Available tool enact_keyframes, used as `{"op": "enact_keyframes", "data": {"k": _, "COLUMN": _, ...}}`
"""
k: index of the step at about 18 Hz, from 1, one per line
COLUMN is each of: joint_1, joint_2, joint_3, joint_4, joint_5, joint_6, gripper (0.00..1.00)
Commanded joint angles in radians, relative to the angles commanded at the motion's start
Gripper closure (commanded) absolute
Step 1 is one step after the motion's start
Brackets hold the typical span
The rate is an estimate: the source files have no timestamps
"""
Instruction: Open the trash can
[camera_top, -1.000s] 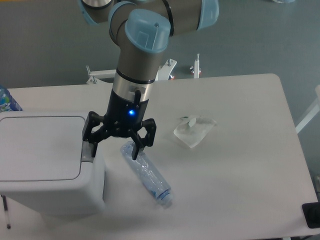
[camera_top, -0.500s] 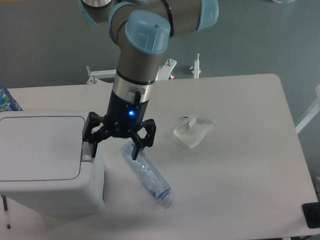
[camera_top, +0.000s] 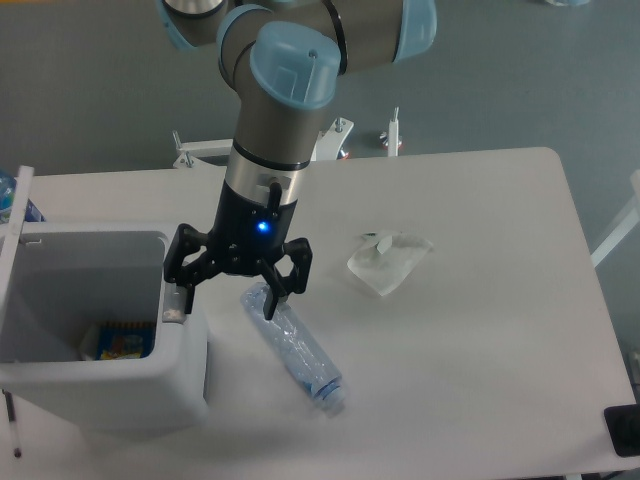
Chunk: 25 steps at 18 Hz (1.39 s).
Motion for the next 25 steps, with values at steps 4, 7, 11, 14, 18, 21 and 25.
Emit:
{"op": "enact_keyframes", "data": {"k": 4, "joint_1": 0.009, "joint_2": 0.012, "joint_3": 0.067, "joint_4": 0.029, "joint_5": 0.005, "joint_6": -0.002, "gripper": 0.0}}
{"op": "enact_keyframes", "data": {"k": 7, "joint_1": 0.047, "joint_2": 0.015, "joint_3": 0.106, "joint_4": 0.032, "joint_5": 0.006, "joint_6": 0.0, "gripper": 0.0}}
{"op": "enact_keyframes", "data": {"k": 11, "joint_1": 0.109, "joint_2": 0.029, "joint_3": 0.133, "joint_4": 0.038, "joint_5": 0.06, "joint_6": 0.003, "gripper": 0.0}}
{"op": "enact_keyframes", "data": {"k": 14, "joint_1": 0.141, "joint_2": 0.029, "joint_3": 0.143, "joint_4": 0.04, "joint_5": 0.168, "joint_6": 0.028, "gripper": 0.0}}
{"op": "enact_keyframes", "data": {"k": 18, "joint_1": 0.176, "joint_2": 0.029, "joint_3": 0.124, "joint_4": 0.031, "joint_5": 0.236, "joint_6": 0.177, "gripper": 0.0}}
{"op": "enact_keyframes", "data": {"k": 21, "joint_1": 0.19, "joint_2": 0.032, "joint_3": 0.103, "joint_4": 0.011, "joint_5": 0.368, "joint_6": 0.374, "gripper": 0.0}}
{"op": "enact_keyframes", "data": {"k": 25, "joint_1": 0.244, "joint_2": 0.067, "joint_3": 0.06, "joint_4": -0.069, "joint_5": 0.442, "joint_6": 0.628, "gripper": 0.0}}
